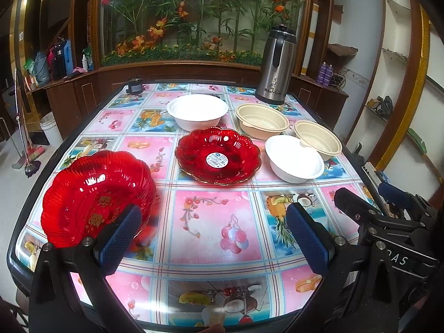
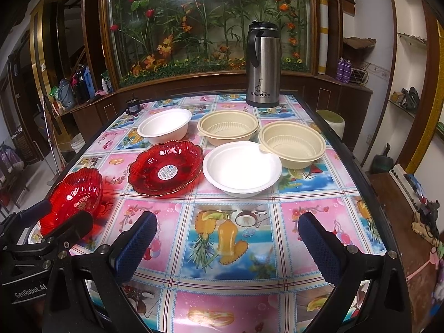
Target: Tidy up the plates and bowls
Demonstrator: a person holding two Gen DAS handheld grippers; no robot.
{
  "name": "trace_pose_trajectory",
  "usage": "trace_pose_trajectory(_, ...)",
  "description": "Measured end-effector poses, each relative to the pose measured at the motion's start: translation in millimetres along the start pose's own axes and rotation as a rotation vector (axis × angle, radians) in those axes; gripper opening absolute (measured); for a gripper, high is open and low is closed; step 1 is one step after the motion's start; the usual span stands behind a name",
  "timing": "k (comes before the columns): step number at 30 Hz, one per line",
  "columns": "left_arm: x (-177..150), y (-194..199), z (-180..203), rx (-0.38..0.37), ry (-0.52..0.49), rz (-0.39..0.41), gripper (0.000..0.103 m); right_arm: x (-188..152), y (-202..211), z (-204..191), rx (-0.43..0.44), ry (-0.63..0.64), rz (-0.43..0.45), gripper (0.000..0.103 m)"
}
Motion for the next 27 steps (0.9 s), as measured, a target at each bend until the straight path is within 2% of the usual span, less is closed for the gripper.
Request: trace_pose_trajectory(27, -1.9, -0.5, -1.2, -0.001, 0.005, -0.002, 0.103, 1.1, -1.2, 0.9, 0.002, -0.002, 0.001, 0.103)
Point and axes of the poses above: each gripper's, at about its wrist camera, not at the fingertips, and y roughly against the way its jaws point, z to its right, x to its top, the point moved 3 cm from there along -y, roughly the way its jaws point, and after that the axes turned 1 degree about -y, right-handed, at the moved point
